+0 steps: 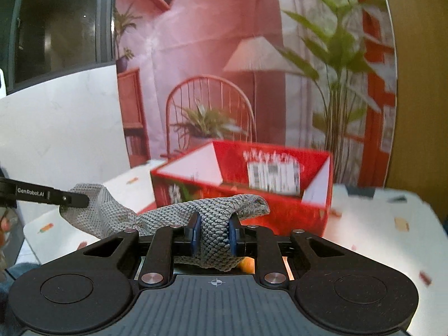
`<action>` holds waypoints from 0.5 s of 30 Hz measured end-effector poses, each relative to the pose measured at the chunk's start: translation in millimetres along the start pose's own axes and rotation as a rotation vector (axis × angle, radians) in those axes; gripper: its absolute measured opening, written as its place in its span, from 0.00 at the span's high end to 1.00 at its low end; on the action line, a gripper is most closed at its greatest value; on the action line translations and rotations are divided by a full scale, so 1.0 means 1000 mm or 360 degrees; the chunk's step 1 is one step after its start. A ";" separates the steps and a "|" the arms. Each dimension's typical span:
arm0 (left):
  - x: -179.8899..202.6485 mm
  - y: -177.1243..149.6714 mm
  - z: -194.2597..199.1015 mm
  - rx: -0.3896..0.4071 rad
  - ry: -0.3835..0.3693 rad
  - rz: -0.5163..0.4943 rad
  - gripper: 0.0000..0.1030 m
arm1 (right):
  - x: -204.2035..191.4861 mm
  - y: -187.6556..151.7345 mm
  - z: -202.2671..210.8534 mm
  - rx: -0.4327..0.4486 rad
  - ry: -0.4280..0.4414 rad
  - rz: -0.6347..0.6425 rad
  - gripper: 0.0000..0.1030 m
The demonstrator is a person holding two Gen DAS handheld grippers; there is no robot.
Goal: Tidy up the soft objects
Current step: 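Lift the grey mesh cloth with the right gripper over the red box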
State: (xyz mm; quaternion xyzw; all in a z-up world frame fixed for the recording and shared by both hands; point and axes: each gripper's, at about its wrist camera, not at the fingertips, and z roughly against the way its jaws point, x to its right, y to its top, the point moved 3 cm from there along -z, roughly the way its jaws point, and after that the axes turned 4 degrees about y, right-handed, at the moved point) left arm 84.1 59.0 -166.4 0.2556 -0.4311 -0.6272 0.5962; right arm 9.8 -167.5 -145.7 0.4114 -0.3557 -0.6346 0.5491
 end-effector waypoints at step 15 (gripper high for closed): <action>0.043 0.082 -0.067 0.0084 -0.0074 -0.0113 0.91 | 0.064 0.078 -0.059 0.0065 -0.0150 -0.0005 0.82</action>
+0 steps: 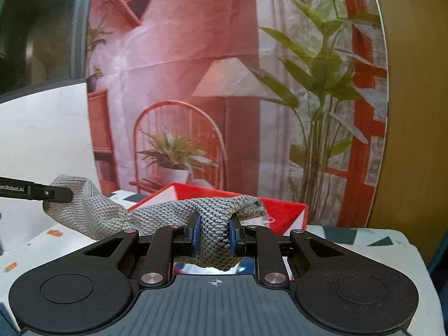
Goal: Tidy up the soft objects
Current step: 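Lift the grey mesh cloth with the right gripper over the red box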
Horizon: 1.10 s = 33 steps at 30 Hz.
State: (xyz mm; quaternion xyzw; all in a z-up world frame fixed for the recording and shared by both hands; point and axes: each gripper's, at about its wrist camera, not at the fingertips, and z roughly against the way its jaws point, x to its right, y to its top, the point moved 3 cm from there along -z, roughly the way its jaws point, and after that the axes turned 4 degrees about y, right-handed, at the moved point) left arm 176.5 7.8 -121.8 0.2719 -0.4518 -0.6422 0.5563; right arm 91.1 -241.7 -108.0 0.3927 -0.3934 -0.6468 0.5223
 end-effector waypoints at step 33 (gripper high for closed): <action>0.022 0.039 -0.193 -0.0321 0.0029 -0.0213 0.91 | 0.079 0.022 -0.160 -0.0400 -0.0184 0.0160 0.82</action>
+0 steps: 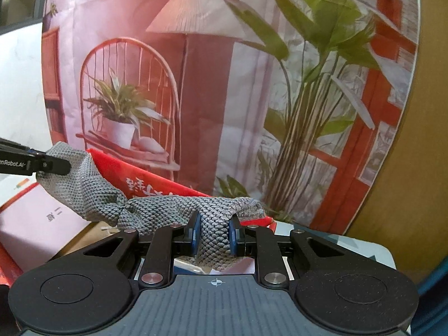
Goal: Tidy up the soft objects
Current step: 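Lift the grey mesh cloth with the right gripper over the red box, then lower the grey cloth into the box and open the right gripper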
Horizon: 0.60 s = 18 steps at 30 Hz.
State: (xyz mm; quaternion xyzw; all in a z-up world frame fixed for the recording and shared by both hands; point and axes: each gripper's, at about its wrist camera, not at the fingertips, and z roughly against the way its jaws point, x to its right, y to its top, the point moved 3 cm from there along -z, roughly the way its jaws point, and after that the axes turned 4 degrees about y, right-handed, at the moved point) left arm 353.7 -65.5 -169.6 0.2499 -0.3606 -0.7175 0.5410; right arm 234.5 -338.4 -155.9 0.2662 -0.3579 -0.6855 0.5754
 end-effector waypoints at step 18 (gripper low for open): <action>-0.008 0.007 -0.033 -0.0102 -0.0008 -0.0024 0.78 | 0.003 -0.002 -0.038 -0.0131 0.0012 0.0073 0.77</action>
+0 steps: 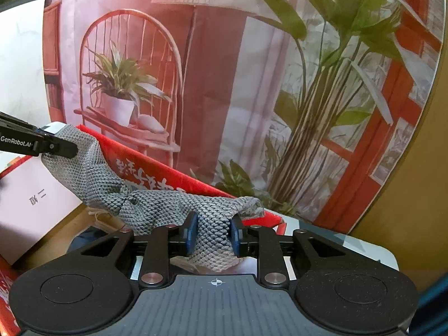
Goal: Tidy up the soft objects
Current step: 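Lower the grey cloth into the box and open the right gripper, then move the right gripper back down toward the orange floral cloth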
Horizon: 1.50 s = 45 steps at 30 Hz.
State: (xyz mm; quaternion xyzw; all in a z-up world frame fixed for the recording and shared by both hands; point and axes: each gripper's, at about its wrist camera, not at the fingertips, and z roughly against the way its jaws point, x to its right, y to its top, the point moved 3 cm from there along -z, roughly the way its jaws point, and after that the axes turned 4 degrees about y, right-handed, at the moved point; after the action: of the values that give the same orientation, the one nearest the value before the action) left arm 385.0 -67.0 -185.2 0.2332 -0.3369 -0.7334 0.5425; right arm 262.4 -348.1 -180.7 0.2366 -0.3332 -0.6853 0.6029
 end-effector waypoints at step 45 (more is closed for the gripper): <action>0.020 -0.104 0.136 0.0002 -0.0070 -0.0045 0.47 | -0.074 -0.058 0.133 0.0177 0.0186 -0.0124 0.42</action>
State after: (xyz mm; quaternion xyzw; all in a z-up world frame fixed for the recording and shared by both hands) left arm 216.3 -34.3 -171.9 0.2221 -0.3459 -0.7457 0.5243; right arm 138.9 -249.2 -141.4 0.3221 -0.3253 -0.6738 0.5801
